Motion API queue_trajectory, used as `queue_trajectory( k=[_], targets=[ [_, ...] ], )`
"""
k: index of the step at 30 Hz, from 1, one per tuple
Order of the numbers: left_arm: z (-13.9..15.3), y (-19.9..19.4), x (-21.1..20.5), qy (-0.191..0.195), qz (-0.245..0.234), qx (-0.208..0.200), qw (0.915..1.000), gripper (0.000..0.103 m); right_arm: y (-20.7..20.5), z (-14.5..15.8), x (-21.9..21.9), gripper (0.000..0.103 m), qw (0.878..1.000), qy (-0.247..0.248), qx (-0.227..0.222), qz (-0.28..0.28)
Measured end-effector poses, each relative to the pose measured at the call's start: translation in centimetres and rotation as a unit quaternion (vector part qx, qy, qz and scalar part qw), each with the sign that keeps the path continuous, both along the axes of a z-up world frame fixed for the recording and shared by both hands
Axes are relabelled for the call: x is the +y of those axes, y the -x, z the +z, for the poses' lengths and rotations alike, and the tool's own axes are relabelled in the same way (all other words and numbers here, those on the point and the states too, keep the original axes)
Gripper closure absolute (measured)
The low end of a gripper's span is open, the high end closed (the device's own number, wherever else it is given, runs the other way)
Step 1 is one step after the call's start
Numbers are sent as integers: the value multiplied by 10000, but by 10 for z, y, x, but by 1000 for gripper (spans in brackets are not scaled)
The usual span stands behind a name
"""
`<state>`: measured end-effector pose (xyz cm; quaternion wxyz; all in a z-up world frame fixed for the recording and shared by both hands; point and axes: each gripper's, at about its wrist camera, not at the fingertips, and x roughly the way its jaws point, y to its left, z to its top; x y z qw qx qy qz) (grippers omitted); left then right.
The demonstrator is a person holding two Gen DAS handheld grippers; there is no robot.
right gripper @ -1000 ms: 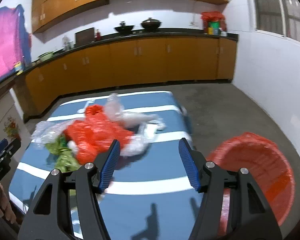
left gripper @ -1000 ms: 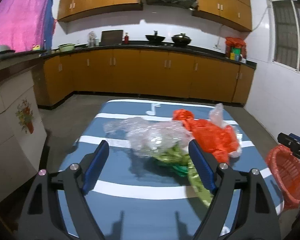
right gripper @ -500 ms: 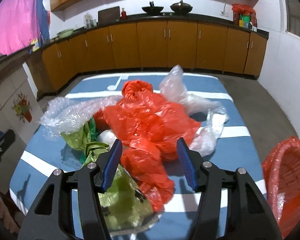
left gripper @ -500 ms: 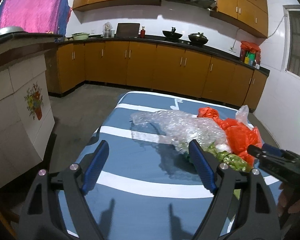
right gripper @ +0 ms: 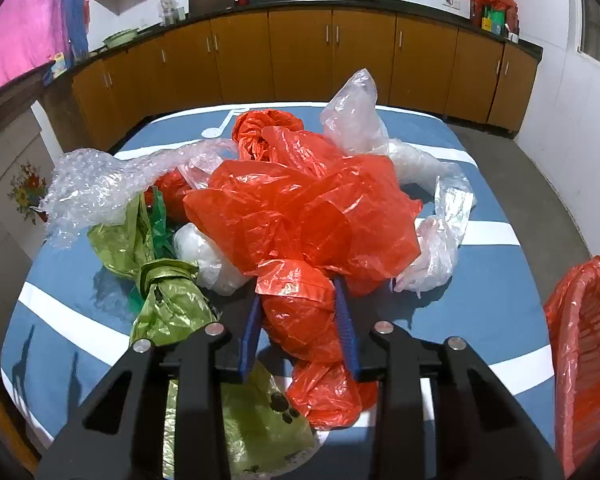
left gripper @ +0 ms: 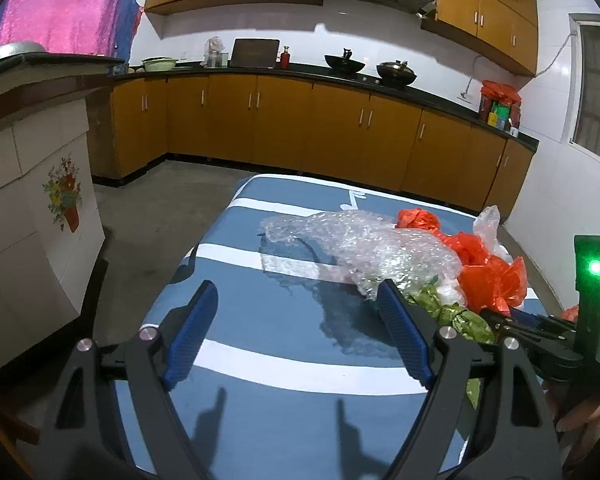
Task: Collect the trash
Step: 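Grasp the red bag with the right tool while the left tool grasps bubble wrap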
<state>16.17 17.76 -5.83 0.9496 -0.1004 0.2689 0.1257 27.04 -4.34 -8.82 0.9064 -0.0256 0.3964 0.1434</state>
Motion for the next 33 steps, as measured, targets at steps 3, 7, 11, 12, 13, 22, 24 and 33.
queue_trajectory(
  k=[3,7,11,12,13,22,24,33],
  targets=[
    [1,-3,-3,-13,-65,-2,10000,22,4,7,-7,71,9999,-135,-61,-28],
    [3,-7,-11,-40,-170,-29,9998,19,11,19,-20,71,9994,-282,-167,-90],
    [7,-16,-19,-68,-315,-67,9995,15,17,30,-33,71,9988,-381,-262,-162],
    [9,-20,-23,-95,-379,-102,9992,14,17,32,-35,71,9987,-388,-276,-173],
    [11,-24,-26,-116,-418,-119,9990,12,19,34,-39,71,9985,-403,-301,-195],
    [10,-68,-52,-273,-851,73,9960,4,20,31,-48,71,9984,-409,-250,-309],
    [6,-77,-57,-352,-891,198,9952,4,19,30,-49,71,9983,-419,-224,-330],
    [-19,-107,-59,-116,-951,672,9931,26,15,30,-47,71,9983,-411,-189,-374]
  ],
)
